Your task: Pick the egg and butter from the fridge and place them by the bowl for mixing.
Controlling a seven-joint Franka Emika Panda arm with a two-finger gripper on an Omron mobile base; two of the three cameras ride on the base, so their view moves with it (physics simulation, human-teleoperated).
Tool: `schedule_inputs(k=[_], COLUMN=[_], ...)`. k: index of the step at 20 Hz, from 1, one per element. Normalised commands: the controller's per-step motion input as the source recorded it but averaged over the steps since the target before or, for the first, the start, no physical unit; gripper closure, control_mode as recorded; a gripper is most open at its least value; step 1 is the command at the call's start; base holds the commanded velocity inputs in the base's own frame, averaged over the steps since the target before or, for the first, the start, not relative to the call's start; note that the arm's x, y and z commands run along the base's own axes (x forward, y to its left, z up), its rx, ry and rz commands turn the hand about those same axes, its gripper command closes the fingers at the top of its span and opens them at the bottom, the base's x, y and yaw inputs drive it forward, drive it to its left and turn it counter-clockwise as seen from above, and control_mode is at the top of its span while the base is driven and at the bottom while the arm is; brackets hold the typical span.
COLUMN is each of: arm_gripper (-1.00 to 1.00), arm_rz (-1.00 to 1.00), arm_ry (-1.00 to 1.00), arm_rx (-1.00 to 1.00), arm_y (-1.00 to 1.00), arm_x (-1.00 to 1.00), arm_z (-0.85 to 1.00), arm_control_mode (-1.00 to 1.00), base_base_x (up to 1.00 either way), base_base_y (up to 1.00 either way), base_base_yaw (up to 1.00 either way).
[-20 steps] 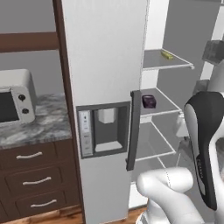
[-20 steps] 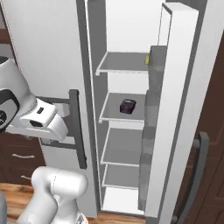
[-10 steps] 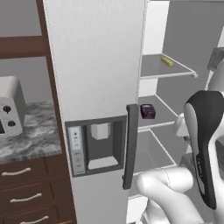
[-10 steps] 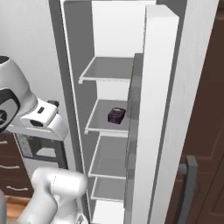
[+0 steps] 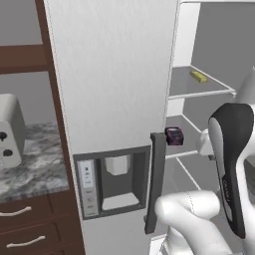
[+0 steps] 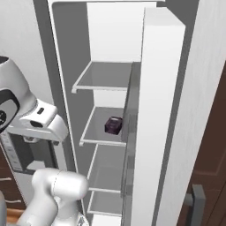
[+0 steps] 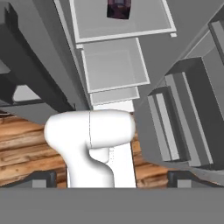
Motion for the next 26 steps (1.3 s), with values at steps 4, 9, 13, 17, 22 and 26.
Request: schedule_inputs(k=[4, 9, 13, 17, 22, 26], arm_gripper=[-1.0, -1.0, -1.0, -1.0, -1.0, -1.0], arm_rz=[0.0, 0.0, 0.0, 0.0, 0.01, 0.01], arm_ry=[0.0, 0.0, 0.0, -0.01, -0.11, -0.16], arm_rx=[0.0, 0.0, 0.0, 0.0, 0.0, 0.0], arm_y=[0.0, 0.0, 0.0, -0.34, -0.13, 0.0], arm_x=[0.0, 0.0, 0.0, 0.05, 0.37, 0.71], arm_z=[0.0, 0.0, 0.0, 0.16, 0.45, 0.21], arm_control_mode=[1.0, 1.0, -1.0, -1.0, -1.0, -1.0], base_base_x=[0.36, 0.42, 0.08, 0.0, 0.0, 0.0], base_base_y=[-0.53, -0.35, -0.06, 0.0, 0.0, 0.0], base_base_yaw=[0.0, 0.0, 0.0, 0.0, 0.0, 0.0])
